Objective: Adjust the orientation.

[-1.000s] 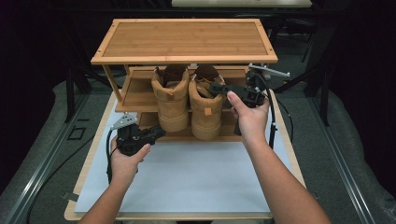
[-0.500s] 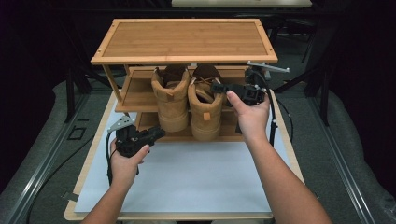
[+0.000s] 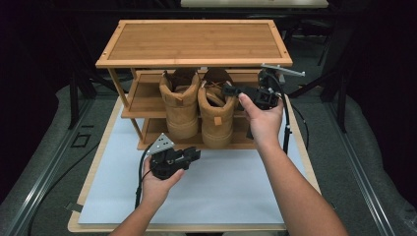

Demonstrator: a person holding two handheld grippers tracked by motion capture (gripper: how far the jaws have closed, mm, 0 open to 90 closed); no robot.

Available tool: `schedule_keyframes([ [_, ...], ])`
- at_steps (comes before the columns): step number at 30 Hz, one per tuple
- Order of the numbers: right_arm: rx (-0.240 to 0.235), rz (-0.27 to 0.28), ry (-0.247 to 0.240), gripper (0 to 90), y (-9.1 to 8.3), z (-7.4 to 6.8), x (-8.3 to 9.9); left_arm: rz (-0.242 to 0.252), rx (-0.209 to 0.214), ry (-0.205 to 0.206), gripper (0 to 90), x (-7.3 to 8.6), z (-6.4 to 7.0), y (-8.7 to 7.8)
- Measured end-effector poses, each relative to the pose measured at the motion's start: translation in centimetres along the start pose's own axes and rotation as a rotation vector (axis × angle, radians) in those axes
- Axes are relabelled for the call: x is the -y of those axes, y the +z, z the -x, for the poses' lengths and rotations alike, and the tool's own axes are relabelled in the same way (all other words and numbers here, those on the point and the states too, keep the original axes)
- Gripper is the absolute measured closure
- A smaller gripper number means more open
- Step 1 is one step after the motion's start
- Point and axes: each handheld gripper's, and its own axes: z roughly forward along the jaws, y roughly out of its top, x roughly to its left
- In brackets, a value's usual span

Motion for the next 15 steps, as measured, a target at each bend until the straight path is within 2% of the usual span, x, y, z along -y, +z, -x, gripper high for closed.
schedule_keyframes([
  [6,0.001,0.005,-0.006,65.2,-0.1,0.0,0.0,-0.006,0.030,0.033,74.1,-0.7,1.6,1.5],
  [8,-0.001,0.004,-0.008,64.0,-0.2,0.0,0.0,0.008,0.028,0.030,74.4,-1.0,1.8,1.8],
  [10,-0.004,0.012,-0.013,60.6,-0.3,0.1,0.0,-0.009,0.018,0.037,74.4,-1.3,2.0,1.9],
  [12,-0.012,0.030,-0.010,55.9,-0.9,0.2,0.0,0.006,0.014,0.043,74.3,-1.4,2.1,1.8],
  [15,-0.060,0.081,-0.017,53.2,-2.7,0.4,0.2,0.039,0.014,0.046,74.2,-2.0,2.0,1.2],
])
